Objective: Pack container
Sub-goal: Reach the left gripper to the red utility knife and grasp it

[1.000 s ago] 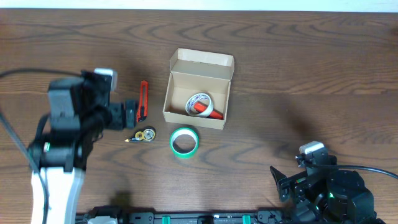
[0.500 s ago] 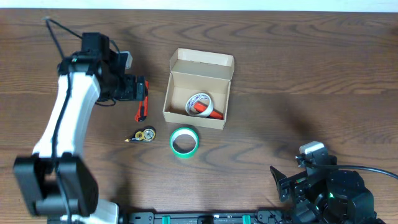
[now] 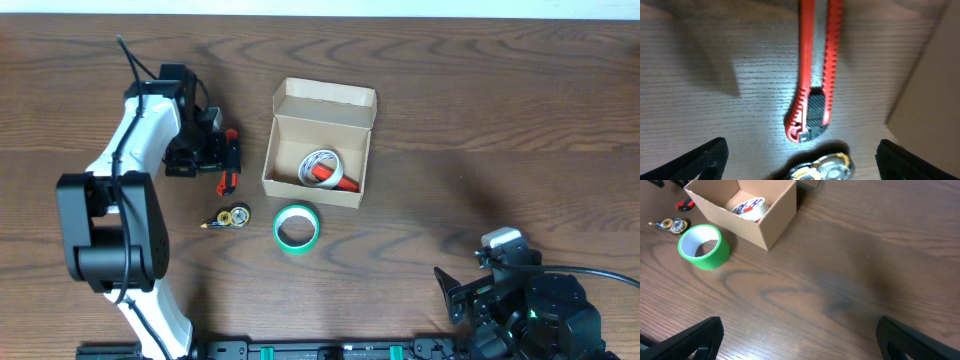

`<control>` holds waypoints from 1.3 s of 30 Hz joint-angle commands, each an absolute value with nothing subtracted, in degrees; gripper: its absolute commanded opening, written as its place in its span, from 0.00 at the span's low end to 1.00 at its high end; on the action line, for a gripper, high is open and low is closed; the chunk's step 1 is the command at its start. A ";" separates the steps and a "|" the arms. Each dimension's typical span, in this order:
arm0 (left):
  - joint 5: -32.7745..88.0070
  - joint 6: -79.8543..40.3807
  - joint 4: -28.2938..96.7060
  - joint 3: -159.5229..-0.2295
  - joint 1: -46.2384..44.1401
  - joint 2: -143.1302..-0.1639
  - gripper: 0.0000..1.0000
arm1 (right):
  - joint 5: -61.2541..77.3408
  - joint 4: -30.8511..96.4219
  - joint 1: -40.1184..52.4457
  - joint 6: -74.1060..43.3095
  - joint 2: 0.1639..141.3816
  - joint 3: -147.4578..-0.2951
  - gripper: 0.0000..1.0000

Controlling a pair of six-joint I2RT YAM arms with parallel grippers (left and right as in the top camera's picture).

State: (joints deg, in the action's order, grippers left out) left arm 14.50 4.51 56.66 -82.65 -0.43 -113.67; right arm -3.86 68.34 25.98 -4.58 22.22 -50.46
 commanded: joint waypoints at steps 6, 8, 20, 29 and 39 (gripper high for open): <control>11.35 4.69 56.42 -84.33 -3.49 -118.52 0.96 | -4.29 68.38 25.52 -5.34 22.09 -50.35 0.99; 10.52 4.69 56.38 -84.51 -4.19 -119.42 0.95 | -4.29 68.38 25.52 -5.32 22.09 -50.35 0.99; 5.32 0.47 57.01 -85.03 -6.42 -122.48 0.91 | -4.29 68.38 25.52 -5.32 22.09 -50.35 0.99; 4.03 -2.22 56.99 -85.01 -6.39 -122.58 0.54 | -4.29 68.38 25.52 -5.32 22.09 -50.35 0.99; 4.05 -5.39 56.07 -85.01 -6.39 -122.58 0.25 | -4.29 68.38 25.52 -5.34 22.09 -50.35 0.99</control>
State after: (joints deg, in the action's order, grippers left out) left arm 4.89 -3.81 56.62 -84.29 -6.44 -121.32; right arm -3.88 68.31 25.98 -4.58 22.22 -50.46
